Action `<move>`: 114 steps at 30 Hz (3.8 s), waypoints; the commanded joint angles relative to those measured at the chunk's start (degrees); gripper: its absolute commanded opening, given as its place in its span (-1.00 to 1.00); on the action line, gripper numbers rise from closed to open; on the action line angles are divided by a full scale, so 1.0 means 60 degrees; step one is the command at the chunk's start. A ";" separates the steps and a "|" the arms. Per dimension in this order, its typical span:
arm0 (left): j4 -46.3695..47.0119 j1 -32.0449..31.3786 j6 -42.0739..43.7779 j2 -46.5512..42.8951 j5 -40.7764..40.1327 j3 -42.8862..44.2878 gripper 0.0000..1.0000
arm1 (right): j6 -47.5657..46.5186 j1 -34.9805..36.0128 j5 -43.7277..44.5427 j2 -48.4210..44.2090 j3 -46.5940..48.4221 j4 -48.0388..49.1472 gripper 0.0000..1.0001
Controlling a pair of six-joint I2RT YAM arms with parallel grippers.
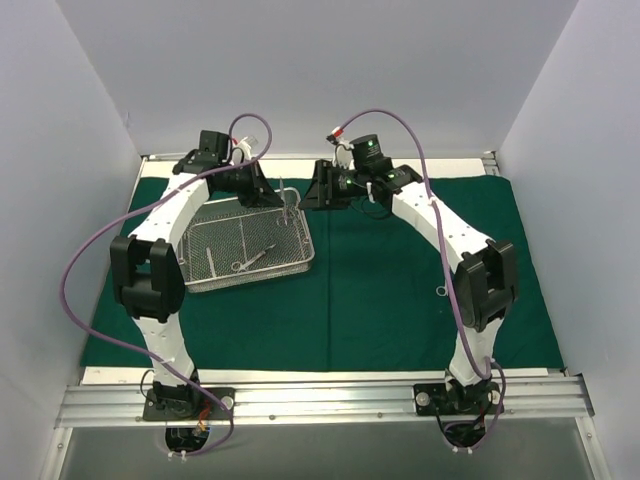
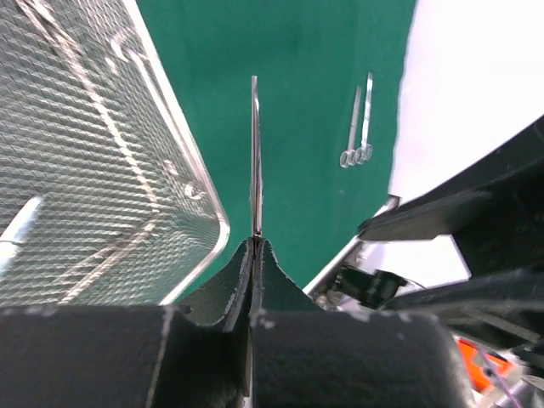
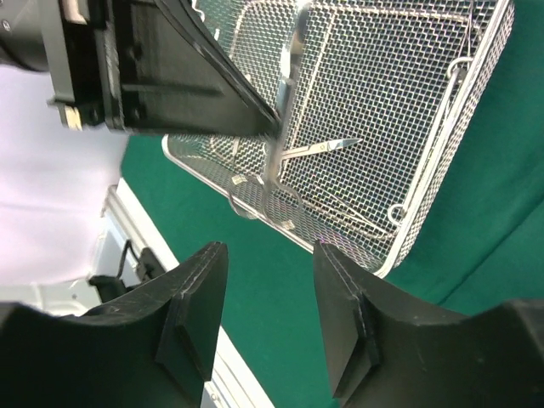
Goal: Open and lay out the surgical kit
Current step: Place the medical item in the surgical kit.
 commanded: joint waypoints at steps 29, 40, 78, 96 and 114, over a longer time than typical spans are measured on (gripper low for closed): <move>0.1618 -0.0876 -0.1079 -0.1094 0.0925 -0.1034 -0.95 | 0.0527 0.0602 0.3091 0.1491 0.3045 -0.1847 -0.07; 0.1662 -0.0934 -0.1094 -0.1124 0.0969 -0.1019 -0.95 | 0.0395 0.0777 0.3180 0.1769 0.3206 -0.2067 -0.13; 0.0300 0.0794 0.1045 -0.0216 0.0368 -0.1079 0.02 | -0.2373 -0.3044 0.5860 -0.1381 -0.4395 -0.2098 -1.00; 0.0124 0.0955 0.1015 0.0151 0.0383 -0.0727 -0.01 | -0.3253 -0.3807 0.6344 -0.0297 -0.5026 -0.1394 -1.00; -0.2979 0.0751 0.2947 0.0868 -0.3100 0.0679 0.09 | -0.2843 -0.3807 0.6315 -0.0222 -0.5041 -0.1569 -0.23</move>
